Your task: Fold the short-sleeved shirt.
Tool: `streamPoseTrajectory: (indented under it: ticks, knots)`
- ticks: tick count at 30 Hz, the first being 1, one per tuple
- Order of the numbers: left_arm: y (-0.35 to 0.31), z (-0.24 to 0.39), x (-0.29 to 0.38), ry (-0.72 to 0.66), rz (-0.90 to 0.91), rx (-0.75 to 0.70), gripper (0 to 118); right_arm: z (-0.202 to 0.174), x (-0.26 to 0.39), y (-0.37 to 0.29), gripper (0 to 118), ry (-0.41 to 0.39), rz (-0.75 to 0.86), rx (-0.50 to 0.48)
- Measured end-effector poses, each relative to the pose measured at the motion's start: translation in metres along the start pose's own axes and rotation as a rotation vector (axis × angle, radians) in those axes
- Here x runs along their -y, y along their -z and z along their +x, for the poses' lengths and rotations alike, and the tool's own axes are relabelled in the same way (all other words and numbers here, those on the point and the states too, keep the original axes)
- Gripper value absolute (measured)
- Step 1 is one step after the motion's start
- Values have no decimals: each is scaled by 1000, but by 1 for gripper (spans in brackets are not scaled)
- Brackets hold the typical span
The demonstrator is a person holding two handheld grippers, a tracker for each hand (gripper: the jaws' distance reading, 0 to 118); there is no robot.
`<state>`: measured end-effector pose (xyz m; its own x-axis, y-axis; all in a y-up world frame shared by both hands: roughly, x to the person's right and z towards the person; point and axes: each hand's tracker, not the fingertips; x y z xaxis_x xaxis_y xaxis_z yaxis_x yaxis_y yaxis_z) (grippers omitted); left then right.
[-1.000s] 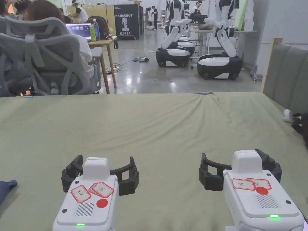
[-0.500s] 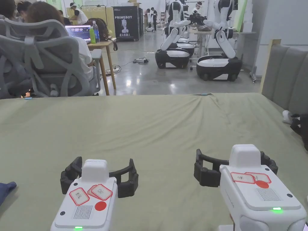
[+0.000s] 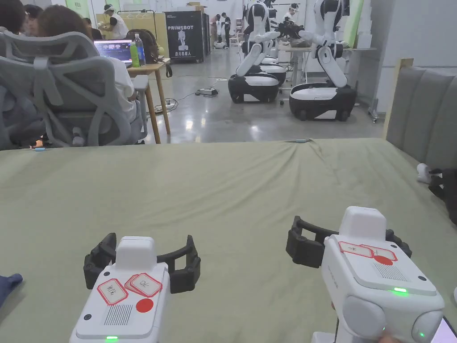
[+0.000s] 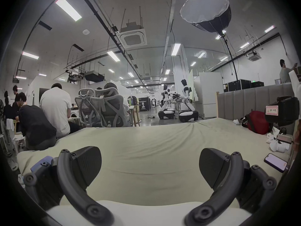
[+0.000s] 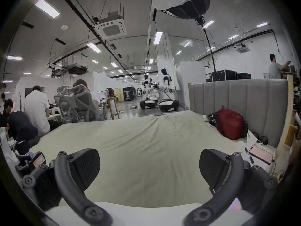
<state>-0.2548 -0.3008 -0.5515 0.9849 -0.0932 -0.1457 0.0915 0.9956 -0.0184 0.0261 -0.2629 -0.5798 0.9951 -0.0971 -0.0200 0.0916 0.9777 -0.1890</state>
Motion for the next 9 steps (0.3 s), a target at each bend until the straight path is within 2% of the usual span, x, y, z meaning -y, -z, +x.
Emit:
streamPoseTrajectory:
  ticks: [3, 4, 5, 6, 8, 9]
  knots:
    - [0, 2, 1, 9, -6, 10, 118, 0, 5, 10, 118, -4, -55, -36]
    - [1, 2, 2, 8, -7, 11, 118, -1, 7, 12, 118, -10, -57, -24]
    - [2, 2, 2, 8, -7, 12, 118, -3, 9, 15, 118, -31, -73, 54]
    - [2, 2, 2, 6, -8, 14, 118, -5, 11, 16, 118, -64, -73, 92]
    - [2, 2, 1, 3, -7, 13, 118, -7, 13, 14, 118, -122, -51, 105]
    - [2, 2, 1, 0, -7, 13, 118, -7, 14, 14, 118, -122, -53, 82]
